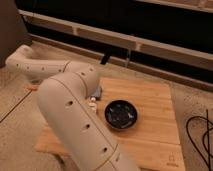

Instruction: Drag the pepper across the table

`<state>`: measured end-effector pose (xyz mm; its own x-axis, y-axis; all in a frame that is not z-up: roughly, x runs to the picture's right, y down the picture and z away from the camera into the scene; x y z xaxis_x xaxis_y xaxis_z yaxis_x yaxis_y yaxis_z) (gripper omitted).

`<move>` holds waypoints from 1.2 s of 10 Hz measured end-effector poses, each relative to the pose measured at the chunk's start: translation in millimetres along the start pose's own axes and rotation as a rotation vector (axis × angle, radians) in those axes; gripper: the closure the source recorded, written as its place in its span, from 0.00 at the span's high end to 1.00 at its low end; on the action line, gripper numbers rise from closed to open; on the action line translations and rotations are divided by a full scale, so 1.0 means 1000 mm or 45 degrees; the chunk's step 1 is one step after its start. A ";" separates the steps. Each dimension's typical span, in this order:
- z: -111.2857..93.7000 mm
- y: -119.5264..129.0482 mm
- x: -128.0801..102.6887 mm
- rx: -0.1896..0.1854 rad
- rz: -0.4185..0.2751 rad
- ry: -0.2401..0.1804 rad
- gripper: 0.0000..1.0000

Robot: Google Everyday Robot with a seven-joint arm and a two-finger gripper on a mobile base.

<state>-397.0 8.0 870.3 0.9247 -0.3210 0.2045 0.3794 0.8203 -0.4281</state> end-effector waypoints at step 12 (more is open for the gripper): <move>0.000 0.000 0.002 0.000 0.003 0.002 0.80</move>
<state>-395.2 6.9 870.7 0.9257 -0.3196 0.2022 0.3770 0.8211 -0.4286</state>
